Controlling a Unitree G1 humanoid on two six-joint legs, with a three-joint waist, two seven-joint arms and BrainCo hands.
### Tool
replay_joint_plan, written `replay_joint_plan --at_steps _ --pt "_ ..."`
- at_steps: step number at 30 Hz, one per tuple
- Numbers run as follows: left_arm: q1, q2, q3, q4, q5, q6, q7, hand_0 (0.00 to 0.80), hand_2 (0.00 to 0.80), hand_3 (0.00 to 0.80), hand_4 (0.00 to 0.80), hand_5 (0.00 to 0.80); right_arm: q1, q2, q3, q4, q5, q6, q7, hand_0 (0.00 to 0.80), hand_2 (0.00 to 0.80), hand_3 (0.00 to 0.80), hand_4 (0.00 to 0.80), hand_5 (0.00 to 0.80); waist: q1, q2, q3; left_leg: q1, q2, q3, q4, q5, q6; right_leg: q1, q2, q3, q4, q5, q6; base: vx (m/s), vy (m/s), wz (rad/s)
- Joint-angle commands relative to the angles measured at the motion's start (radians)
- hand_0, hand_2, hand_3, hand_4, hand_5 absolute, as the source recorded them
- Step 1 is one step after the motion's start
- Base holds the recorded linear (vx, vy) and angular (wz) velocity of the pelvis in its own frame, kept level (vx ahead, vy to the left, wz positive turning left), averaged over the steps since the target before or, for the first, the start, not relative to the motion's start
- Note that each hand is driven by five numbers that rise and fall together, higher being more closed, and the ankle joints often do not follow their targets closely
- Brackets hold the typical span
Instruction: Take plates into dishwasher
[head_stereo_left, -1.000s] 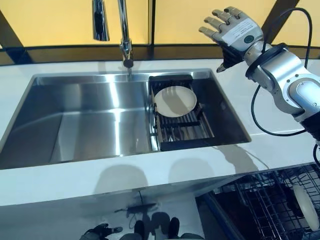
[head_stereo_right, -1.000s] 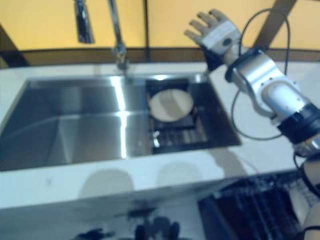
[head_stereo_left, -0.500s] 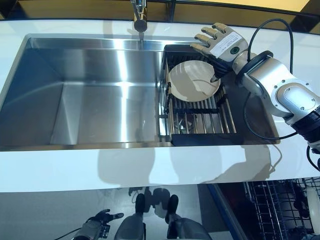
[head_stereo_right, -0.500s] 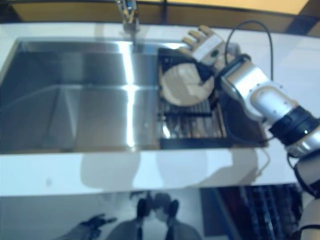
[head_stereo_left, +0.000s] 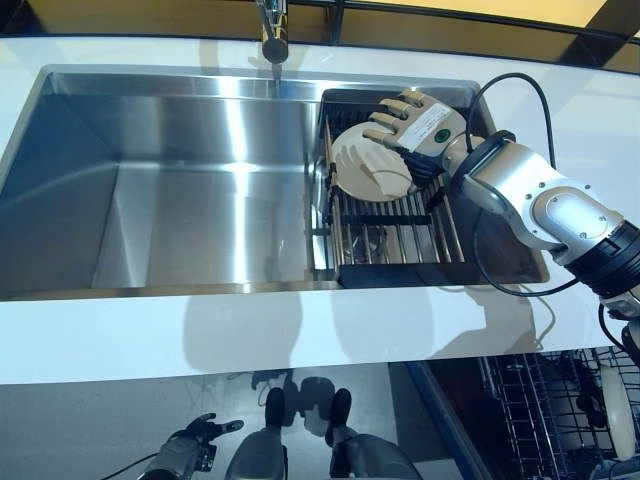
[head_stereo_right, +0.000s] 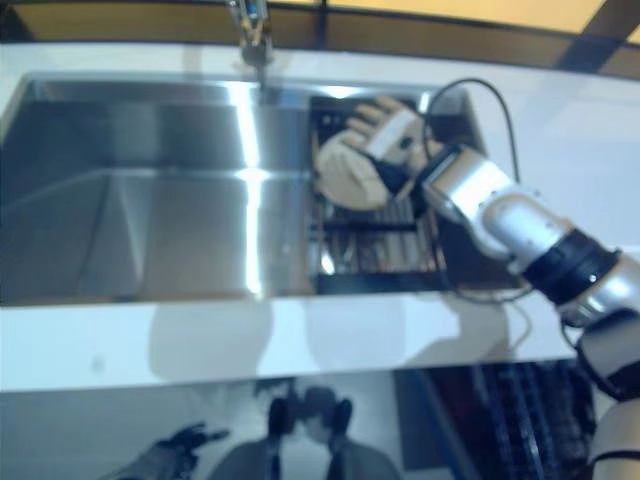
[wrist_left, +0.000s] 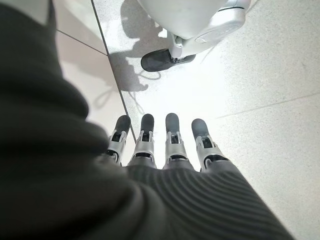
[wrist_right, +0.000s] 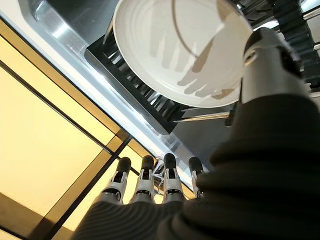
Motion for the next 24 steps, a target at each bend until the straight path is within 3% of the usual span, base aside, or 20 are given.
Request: replay_joint_plan --at_steps 1,24 --pt "-0.032 0.018 -0.017 0.047 -0.013 -0.022 0.011 0.000 0.000 0.000 0.000 0.000 -0.003 -0.013 -0.038 -0.045 -0.034 0.003 0.011 0.000 0.000 0.000 0.000 0.000 0.025 -0.021 -0.005 0.006 0.030 0.026 -0.004 -0.029 -0.048 0.046 -0.070 -0.014 0.004 0.001 0.140 0.000 0.000 0.00" --pt "-0.046 0.012 -0.022 0.040 -0.035 -0.036 0.022 0.000 0.000 0.000 0.000 0.000 0.003 0.055 -0.010 0.049 -0.128 0.034 0.037 0.000 0.000 0.000 0.000 0.000 0.046 -0.022 0.034 -0.027 0.031 0.016 -0.004 -0.015 -0.050 0.024 -0.071 -0.028 0.002 0.007 0.136 0.000 0.000 0.00"
